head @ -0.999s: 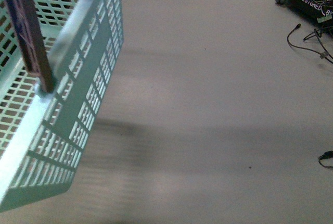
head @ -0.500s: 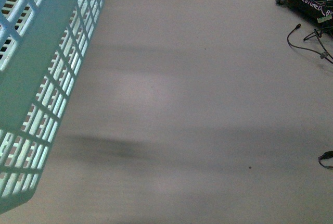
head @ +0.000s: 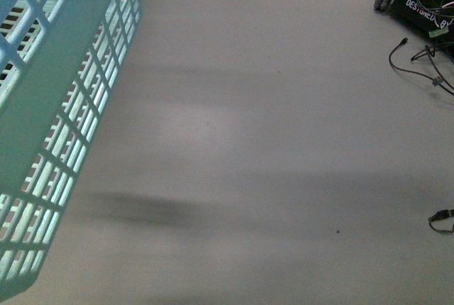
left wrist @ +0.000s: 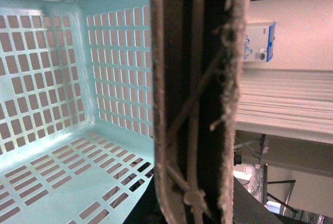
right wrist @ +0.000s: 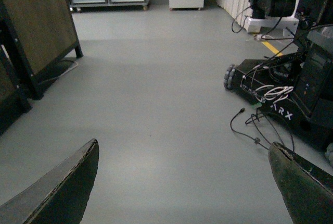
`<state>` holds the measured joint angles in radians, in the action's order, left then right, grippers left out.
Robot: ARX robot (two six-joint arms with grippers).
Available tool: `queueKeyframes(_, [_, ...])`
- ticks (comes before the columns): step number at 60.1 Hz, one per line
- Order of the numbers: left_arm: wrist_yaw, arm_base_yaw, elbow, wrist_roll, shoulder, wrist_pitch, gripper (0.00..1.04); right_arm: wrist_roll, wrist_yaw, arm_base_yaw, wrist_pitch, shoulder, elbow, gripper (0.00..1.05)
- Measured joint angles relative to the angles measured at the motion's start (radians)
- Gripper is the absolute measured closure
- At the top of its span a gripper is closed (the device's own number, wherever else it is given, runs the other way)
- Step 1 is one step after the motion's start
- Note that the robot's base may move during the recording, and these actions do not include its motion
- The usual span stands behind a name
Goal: Pick lemon and mango into basket
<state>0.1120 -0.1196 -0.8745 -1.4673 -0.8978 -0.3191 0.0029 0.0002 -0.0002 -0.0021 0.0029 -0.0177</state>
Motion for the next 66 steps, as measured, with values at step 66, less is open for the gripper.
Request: queueKeyframes(66, [0.000,0.000,0.000,0.000,0.000,0.000,0.99,0.000,0.000,0.000,0.000,0.000,0.000,0.09])
